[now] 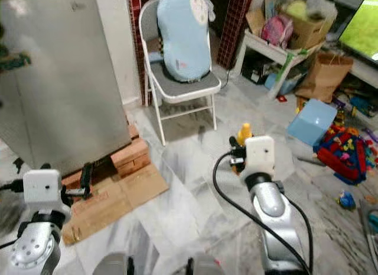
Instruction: Restocking fridge
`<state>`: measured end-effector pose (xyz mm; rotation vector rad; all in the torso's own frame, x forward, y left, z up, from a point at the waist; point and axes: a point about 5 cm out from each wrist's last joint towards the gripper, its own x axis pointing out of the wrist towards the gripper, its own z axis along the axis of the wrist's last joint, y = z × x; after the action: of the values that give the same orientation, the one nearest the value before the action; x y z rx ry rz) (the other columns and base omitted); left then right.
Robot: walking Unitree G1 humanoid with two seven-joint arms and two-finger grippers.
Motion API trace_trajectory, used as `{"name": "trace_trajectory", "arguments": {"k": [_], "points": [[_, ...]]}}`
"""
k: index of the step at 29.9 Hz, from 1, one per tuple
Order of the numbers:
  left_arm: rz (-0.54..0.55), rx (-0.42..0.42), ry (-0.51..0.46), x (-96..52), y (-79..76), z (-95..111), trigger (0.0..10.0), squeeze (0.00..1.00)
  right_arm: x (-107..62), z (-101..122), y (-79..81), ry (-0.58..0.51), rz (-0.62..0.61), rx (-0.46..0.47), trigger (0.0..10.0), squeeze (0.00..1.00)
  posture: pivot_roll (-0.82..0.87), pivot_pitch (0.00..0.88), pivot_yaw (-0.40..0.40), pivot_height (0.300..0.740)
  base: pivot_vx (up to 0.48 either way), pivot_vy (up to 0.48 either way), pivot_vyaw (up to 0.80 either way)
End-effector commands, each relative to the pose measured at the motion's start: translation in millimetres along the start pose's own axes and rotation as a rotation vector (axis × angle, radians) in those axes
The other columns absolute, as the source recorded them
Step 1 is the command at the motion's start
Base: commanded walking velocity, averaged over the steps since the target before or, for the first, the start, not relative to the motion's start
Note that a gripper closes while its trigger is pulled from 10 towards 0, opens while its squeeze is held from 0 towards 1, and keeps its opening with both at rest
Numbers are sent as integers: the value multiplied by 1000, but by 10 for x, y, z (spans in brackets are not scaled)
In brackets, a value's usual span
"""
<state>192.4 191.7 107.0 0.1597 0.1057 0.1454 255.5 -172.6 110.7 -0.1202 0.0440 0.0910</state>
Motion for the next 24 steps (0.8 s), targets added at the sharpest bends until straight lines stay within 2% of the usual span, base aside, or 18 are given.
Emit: {"name": "trace_trajectory", "arguments": {"k": [1, 9, 11, 20, 24], "points": [[25, 12, 9, -8, 41, -7, 10000, 0, 7, 86, 45, -40, 23, -7, 10000, 0, 62, 108, -113, 740, 0, 480, 0], [27, 5, 10, 10, 37, 7, 10000, 0, 20, 79, 46, -34, 22, -15, 10000, 0, 63, 112, -110, 740, 0, 480, 0], [29, 3, 14, 5, 39, 3, 10000, 0, 21, 80, 45, -33, 14, 7, 10000, 0, 64, 112, -110, 740, 0, 480, 0], [44, 26, 20, -2, 117, -21, 10000, 0, 39, 77, 58, -37, 27, -9, 10000, 0, 70, 112, -111, 740, 0, 480, 0], [37, 29, 15, -3, 87, -13, 10000, 0, 40, 90, 98, -41, 46, -6, 10000, 0, 71, 111, -112, 740, 0, 480, 0]]}}
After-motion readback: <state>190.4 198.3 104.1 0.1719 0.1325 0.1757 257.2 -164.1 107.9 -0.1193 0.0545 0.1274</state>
